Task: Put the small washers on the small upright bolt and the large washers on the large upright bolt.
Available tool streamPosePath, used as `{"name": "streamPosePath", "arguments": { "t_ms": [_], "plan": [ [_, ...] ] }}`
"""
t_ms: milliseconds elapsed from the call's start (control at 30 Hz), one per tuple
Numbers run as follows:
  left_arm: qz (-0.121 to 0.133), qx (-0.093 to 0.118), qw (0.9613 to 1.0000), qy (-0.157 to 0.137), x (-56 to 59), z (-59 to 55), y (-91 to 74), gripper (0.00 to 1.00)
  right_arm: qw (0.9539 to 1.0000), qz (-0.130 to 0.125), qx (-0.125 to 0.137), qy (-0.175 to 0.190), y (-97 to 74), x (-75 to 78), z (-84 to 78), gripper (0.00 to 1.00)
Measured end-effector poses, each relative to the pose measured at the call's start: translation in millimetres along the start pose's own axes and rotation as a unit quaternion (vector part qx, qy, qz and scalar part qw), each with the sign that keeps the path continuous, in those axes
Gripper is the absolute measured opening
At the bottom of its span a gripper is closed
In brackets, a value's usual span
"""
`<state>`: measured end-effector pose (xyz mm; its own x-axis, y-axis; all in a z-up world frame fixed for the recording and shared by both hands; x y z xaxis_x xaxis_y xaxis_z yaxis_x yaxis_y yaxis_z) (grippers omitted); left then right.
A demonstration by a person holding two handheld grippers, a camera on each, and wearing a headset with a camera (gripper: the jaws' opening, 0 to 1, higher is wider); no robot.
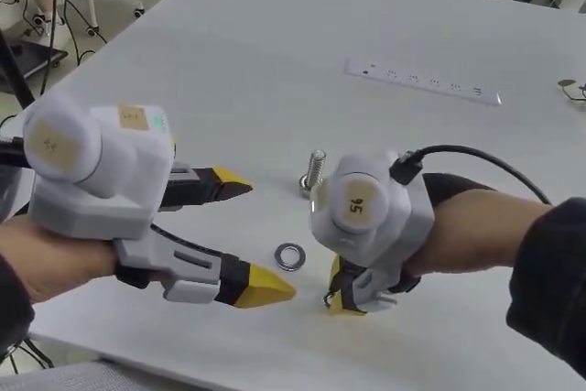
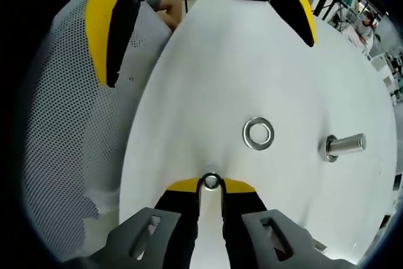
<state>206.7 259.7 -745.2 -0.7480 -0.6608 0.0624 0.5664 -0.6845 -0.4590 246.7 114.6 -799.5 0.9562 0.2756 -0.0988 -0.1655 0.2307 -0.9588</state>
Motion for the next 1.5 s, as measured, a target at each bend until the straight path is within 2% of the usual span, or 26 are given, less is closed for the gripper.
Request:
{"name": "streamPosePath", "arguments": {
  "t_ms": [500, 1033, 1500],
  "plan": [
    [-0.006, -0.002, 1.0, 0.002, -0.2, -0.2, 1.1, 0.77, 0.999, -0.014, -0.005, 0.042, -13.4, 7.5, -29.2, 0.13],
    [-0.011, -0.009, 0.9999, 0.002, -1.8, -2.2, 6.0, 0.77, 0.9956, -0.03, -0.005, 0.089, -26.0, 17.9, -65.2, 0.13],
    [-0.01, -0.011, 0.9999, 0.001, -2.3, -3.2, 7.8, 0.77, 0.9925, -0.043, -0.006, 0.115, -39.5, 28.5, -85.1, 0.13]
  ]
}}
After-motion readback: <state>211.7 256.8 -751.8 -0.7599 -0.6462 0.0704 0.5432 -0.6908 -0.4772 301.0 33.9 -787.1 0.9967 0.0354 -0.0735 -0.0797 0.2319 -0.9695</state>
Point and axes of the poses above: the centre of the closed fingertips' face, and the gripper's own axes: y roughly forward along the fingers, x roughly to its right, z roughly out of its top, the point moved 8 cm from there along -y, roughly backward along the fingers, and after that the axes turned 5 degrees about z, right-handed, at the moved point
